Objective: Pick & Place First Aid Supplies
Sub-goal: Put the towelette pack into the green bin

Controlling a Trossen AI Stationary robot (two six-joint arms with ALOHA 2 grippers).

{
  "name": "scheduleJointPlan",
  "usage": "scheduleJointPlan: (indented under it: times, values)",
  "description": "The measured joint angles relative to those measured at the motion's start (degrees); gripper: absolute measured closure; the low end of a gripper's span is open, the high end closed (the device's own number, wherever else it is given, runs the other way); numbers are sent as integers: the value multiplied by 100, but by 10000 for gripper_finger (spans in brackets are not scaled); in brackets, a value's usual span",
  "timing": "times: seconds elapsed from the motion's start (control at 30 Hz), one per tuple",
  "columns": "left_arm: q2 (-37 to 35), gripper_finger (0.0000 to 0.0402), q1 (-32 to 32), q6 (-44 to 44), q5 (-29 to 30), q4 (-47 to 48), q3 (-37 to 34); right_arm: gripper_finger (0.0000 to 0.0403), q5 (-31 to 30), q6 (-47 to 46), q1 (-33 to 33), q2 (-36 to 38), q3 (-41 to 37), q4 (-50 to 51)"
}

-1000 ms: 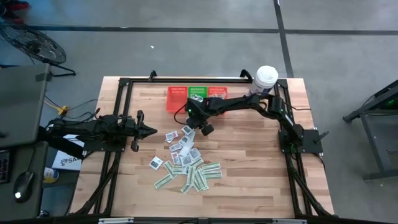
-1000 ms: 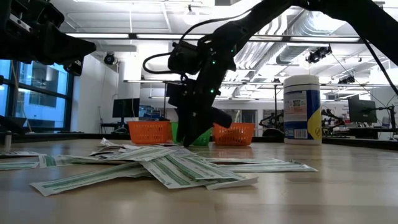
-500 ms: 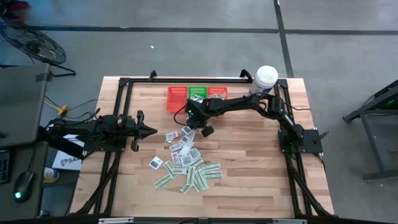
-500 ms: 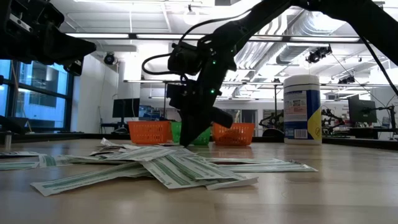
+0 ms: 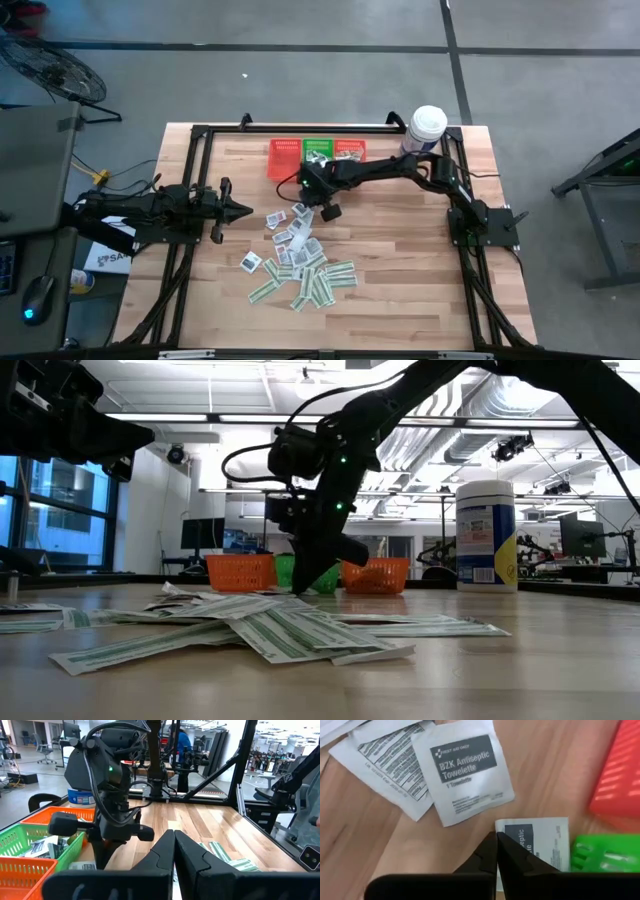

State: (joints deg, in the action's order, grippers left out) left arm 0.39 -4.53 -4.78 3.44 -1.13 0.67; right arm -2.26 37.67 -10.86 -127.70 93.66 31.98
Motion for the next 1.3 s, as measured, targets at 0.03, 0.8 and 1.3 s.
scheduleJointPlan:
  times: [0.03, 0.8, 1.3]
  values:
    - [-1, 400, 1, 0, 1, 0, 0, 402, 5, -50, 34, 30, -9, 51]
    - [1, 400, -1, 0, 0, 0, 0, 402, -786, -1176, 523, 577, -8, 231]
    - [1, 400, -1, 0, 0, 0, 0, 196, -167, -565, 180, 226, -8, -79]
